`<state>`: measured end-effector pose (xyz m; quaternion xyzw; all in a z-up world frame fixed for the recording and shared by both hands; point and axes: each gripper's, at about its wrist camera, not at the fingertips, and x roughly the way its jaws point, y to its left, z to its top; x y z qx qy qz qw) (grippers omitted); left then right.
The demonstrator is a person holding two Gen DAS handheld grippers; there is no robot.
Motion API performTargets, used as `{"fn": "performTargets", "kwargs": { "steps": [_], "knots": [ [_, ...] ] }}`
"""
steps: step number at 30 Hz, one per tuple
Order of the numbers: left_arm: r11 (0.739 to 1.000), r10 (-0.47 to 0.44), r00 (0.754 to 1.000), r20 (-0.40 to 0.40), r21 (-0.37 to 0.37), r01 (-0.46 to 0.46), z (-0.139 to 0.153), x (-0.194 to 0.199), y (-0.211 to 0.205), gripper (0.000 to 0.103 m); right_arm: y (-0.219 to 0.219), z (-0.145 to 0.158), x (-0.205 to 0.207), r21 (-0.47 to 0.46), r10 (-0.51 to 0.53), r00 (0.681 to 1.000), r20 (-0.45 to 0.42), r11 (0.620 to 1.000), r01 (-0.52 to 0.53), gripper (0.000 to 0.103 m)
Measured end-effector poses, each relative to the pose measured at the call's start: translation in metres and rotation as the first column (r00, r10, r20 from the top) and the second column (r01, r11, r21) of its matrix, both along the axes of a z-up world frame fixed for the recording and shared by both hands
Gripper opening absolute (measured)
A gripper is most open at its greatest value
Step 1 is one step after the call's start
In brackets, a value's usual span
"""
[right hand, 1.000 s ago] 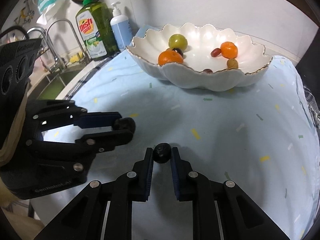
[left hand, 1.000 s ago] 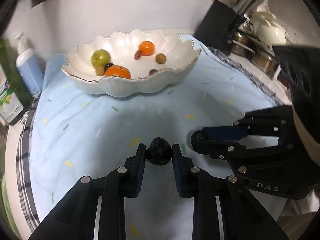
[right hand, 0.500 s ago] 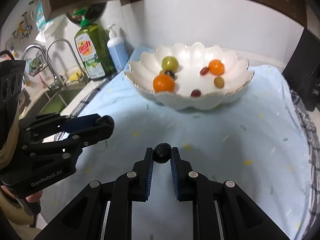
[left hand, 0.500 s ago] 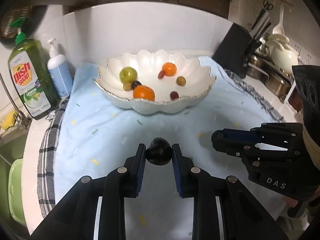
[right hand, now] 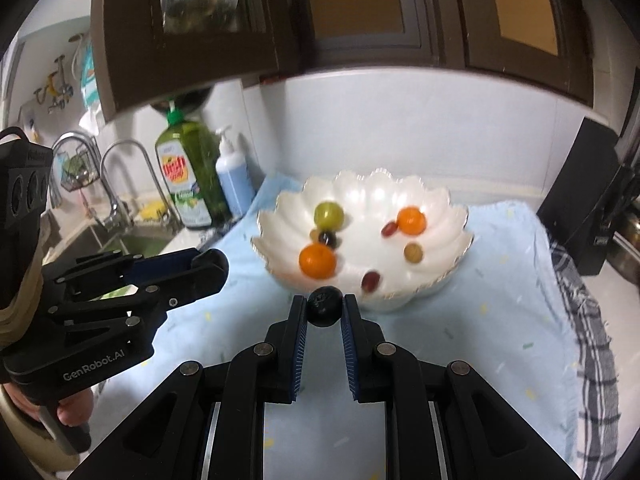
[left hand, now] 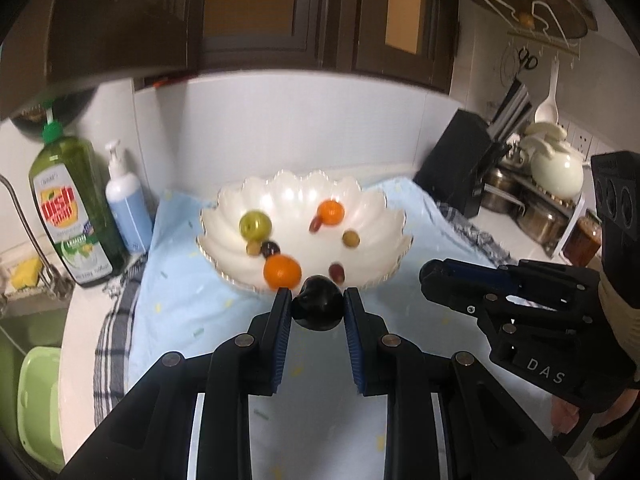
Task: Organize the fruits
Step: 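Carry both dark plums up over the white bowl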
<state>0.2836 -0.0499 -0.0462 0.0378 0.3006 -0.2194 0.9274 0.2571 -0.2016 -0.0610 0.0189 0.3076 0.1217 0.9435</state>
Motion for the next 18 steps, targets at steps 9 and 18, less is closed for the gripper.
{"fn": "performTargets", "kwargs": {
  "steps": [9,18],
  "knots": [
    [1.0,0.025,0.998,0.066,-0.004,-0.025,0.027,0.014,-0.012,0.027,-0.012,0.025,0.011,0.003,-0.027,0.997,0.072,1.0,0.027,0.019],
    [0.999,0.036,0.998,0.052,-0.01,-0.036,0.036,0.042,-0.03,0.027,-0.026,0.034,0.038,-0.006,-0.057,0.995,0.077,0.998,0.057,0.019]
  ]
}}
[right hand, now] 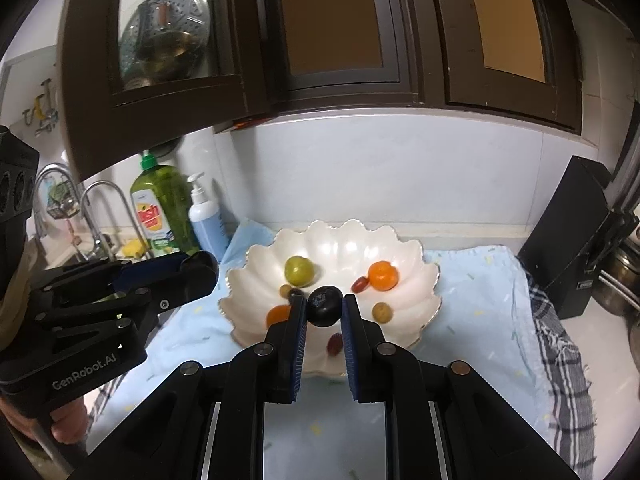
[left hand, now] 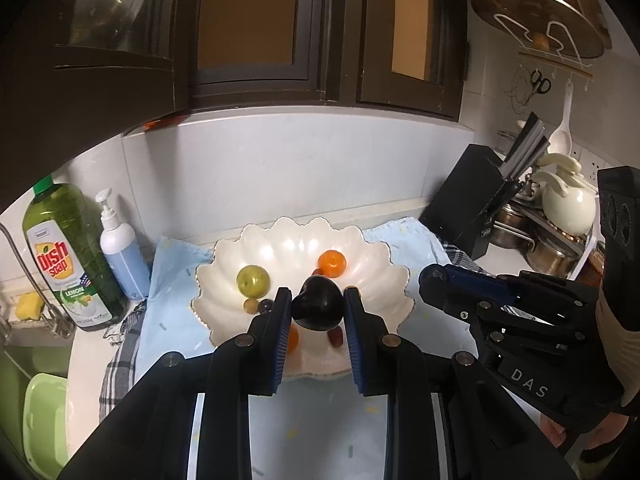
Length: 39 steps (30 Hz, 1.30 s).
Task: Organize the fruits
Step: 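Carry both dark plums up over the white bowl, then open both tools to drop the dark plums into the bowl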
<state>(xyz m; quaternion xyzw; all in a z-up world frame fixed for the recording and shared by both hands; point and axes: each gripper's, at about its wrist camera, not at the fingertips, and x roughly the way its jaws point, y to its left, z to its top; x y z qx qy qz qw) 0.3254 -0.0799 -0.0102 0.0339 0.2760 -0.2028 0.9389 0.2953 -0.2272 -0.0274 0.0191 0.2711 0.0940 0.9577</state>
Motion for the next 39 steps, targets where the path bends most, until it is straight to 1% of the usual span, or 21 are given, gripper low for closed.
{"fn": "performTargets", "kwargs": {
  "steps": [5,9,13,19,24,29,34,39],
  "knots": [
    [1.0,0.022,0.999,-0.023,0.0,-0.022,0.0,0.02,-0.008,0.027,-0.006,0.002,0.019,-0.019,-0.01,1.0,-0.007,1.0,0.01,0.019],
    [1.0,0.03,0.999,-0.034,0.01,-0.03,-0.001,0.036,-0.016,0.027,-0.011,-0.001,0.037,-0.019,-0.009,0.999,-0.033,1.0,0.009,0.019],
    [0.999,0.025,0.998,-0.054,0.023,-0.023,-0.006,0.053,-0.024,0.027,-0.015,-0.007,0.055,-0.031,-0.013,0.998,-0.054,0.999,0.011,0.019],
    [0.999,0.018,0.994,-0.106,0.033,-0.015,-0.015,0.079,-0.034,0.027,-0.019,-0.011,0.079,-0.036,-0.016,0.996,-0.087,0.999,0.013,0.019],
    [0.999,0.016,0.986,-0.166,0.04,-0.009,-0.026,0.101,-0.04,0.027,-0.025,-0.019,0.104,-0.024,-0.023,0.991,-0.135,1.0,0.02,0.019],
    [0.998,0.025,0.976,-0.217,0.057,-0.013,-0.04,0.118,-0.044,0.027,-0.029,-0.032,0.124,-0.036,-0.034,0.981,-0.188,0.999,0.028,0.019],
    [0.998,0.026,0.964,-0.264,0.07,-0.008,-0.053,0.131,-0.049,0.027,-0.031,-0.046,0.136,-0.049,-0.038,0.971,-0.237,0.998,0.027,0.019],
    [0.997,0.034,0.953,-0.3,0.078,-0.011,-0.061,0.14,-0.05,0.027,-0.031,-0.057,0.144,-0.041,-0.038,0.96,-0.277,0.999,0.028,0.019]
  ]
}}
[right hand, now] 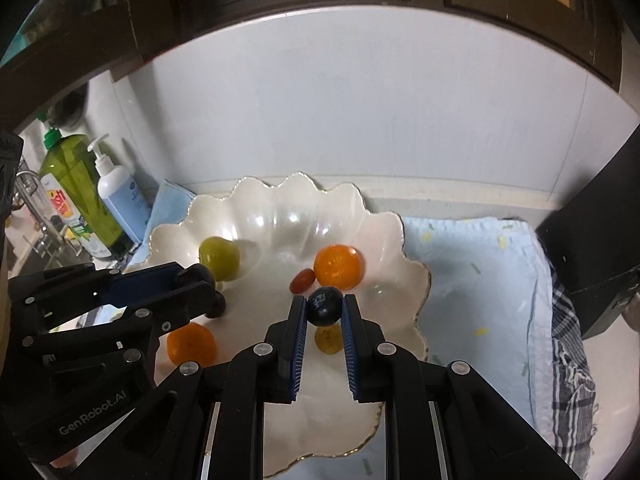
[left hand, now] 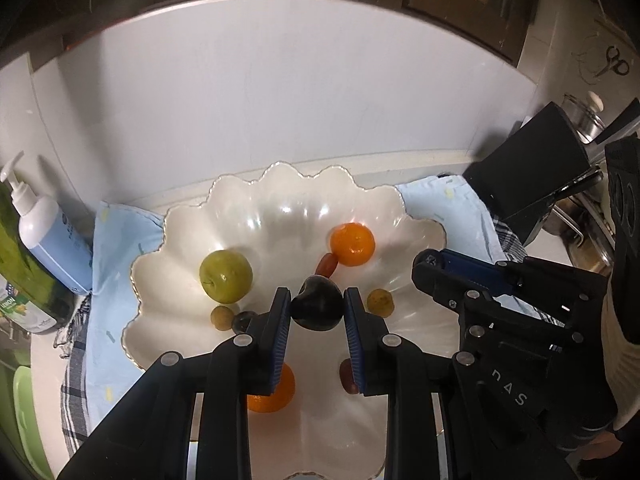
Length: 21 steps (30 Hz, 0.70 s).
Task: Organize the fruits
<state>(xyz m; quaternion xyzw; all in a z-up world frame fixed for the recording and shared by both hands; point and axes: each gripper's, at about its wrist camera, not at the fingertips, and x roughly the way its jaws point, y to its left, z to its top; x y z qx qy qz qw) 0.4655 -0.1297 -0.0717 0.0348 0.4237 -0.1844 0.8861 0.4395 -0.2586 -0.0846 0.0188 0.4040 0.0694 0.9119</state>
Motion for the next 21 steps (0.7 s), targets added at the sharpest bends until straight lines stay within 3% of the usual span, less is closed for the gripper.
{"fn": "performTargets", "kwargs": {
  "steps": [3,5,6,7,9,13,15,21],
  "knots": [
    [1.0,0.008,1.0,-0.02,-0.001,-0.008,-0.003,0.003,0.001,0.029,0.0,-0.003,0.003,0.002,-0.004,1.0,-0.012,1.0,0.004,0.019],
    [1.0,0.016,1.0,-0.022,-0.008,-0.016,-0.003,0.004,0.002,0.047,0.001,-0.004,0.005,-0.004,-0.007,1.0,-0.019,1.0,0.007,0.02],
    [1.0,0.023,1.0,-0.015,-0.006,-0.023,-0.002,0.004,0.003,0.049,0.001,-0.005,0.006,-0.005,-0.007,1.0,-0.024,1.0,0.007,0.021],
    [1.0,0.027,1.0,-0.01,-0.004,-0.027,-0.001,0.004,0.004,0.049,0.001,-0.006,0.007,-0.005,-0.009,0.999,-0.033,1.0,0.009,0.023],
    [0.999,0.034,0.999,-0.006,-0.004,-0.034,0.001,0.004,0.006,0.05,-0.001,-0.006,0.007,-0.006,-0.021,0.999,-0.035,1.0,0.021,0.037],
    [0.998,0.063,0.998,0.015,0.006,-0.063,0.005,-0.001,0.014,0.058,0.0,-0.003,0.001,-0.012,-0.045,0.999,-0.028,0.999,0.045,0.042],
    [0.997,0.079,0.997,0.028,0.02,-0.079,0.006,-0.005,0.02,0.064,0.002,-0.002,-0.004,-0.023,-0.056,0.998,-0.021,0.998,0.055,0.052],
    [0.993,0.117,0.992,0.046,0.031,-0.118,0.006,-0.022,0.038,0.071,0.008,0.006,-0.029,-0.053,-0.11,0.994,0.022,0.992,0.111,0.067]
  ]
}}
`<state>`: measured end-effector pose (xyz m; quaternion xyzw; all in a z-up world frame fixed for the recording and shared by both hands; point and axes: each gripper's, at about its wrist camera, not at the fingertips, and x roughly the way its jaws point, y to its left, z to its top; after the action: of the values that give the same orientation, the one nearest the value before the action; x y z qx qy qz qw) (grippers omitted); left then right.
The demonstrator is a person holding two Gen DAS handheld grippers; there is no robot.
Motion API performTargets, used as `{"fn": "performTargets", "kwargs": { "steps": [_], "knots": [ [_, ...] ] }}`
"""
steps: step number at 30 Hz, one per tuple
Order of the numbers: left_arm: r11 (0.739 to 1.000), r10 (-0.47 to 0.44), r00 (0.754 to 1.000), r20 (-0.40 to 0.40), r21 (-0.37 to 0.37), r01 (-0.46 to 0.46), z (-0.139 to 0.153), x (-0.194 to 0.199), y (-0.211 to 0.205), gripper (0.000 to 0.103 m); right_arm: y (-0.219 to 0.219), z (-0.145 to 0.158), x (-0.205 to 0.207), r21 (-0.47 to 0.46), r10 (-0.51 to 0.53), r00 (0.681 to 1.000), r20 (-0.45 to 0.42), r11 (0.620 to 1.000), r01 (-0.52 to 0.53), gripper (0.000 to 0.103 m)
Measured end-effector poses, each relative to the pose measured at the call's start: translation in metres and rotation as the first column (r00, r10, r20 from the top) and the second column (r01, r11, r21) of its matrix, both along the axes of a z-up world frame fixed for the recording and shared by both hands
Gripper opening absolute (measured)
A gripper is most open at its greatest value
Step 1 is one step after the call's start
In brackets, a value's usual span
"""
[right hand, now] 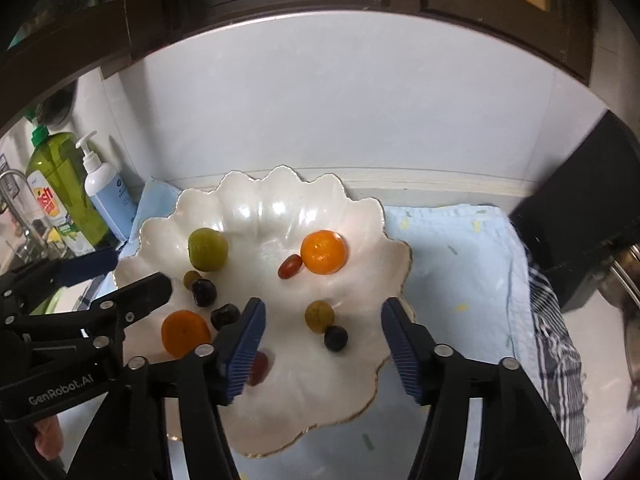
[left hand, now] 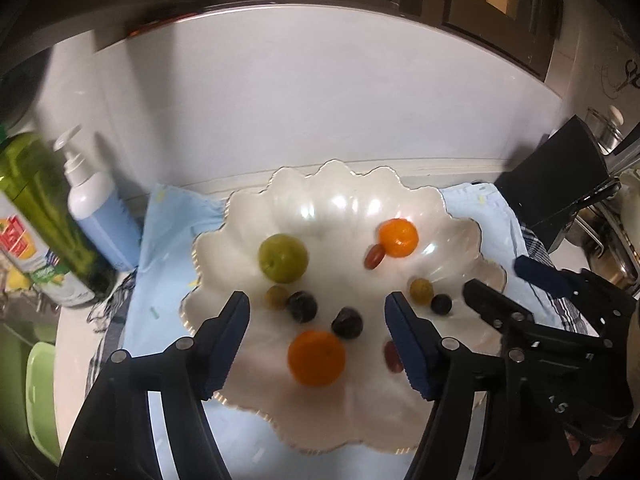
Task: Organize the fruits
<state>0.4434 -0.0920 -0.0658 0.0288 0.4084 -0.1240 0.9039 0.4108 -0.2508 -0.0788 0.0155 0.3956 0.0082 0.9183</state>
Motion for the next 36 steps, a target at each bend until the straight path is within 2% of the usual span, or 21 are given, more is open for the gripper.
{"fn": "performTargets", "kwargs": {
  "steps": [7,12,16,25,30,36],
  "knots": [
    [0.998,0.04,0.993,0.109,0.039,-0.045,0.014,-0.046,0.023,0.087,0.009,0.013,-0.039,-0.009,-0.055,0.997,0.047,0.998,0.056,0.074],
    [0.997,0.051,0.98,0.191,0.054,-0.063,0.022,-0.09,0.036,0.096,0.02,0.027,-0.081,-0.023,-0.087,0.989,0.123,0.996,0.09,0.083],
    [0.995,0.053,0.97,0.238,0.064,-0.07,0.032,-0.123,0.044,0.103,0.028,0.04,-0.116,-0.034,-0.09,0.979,0.184,0.995,0.098,0.086],
    [0.995,0.064,0.944,0.323,0.057,-0.087,0.055,-0.194,0.057,0.103,0.038,0.065,-0.187,-0.05,-0.083,0.956,0.282,0.994,0.101,0.091],
    [0.996,0.064,0.94,0.335,0.035,-0.08,0.064,-0.239,0.062,0.103,0.04,0.078,-0.237,-0.048,-0.081,0.938,0.337,0.994,0.103,0.094],
    [0.996,0.069,0.923,0.379,0.026,-0.085,0.075,-0.299,0.063,0.103,0.04,0.087,-0.295,-0.035,-0.079,0.925,0.371,0.994,0.099,0.096]
  ]
}}
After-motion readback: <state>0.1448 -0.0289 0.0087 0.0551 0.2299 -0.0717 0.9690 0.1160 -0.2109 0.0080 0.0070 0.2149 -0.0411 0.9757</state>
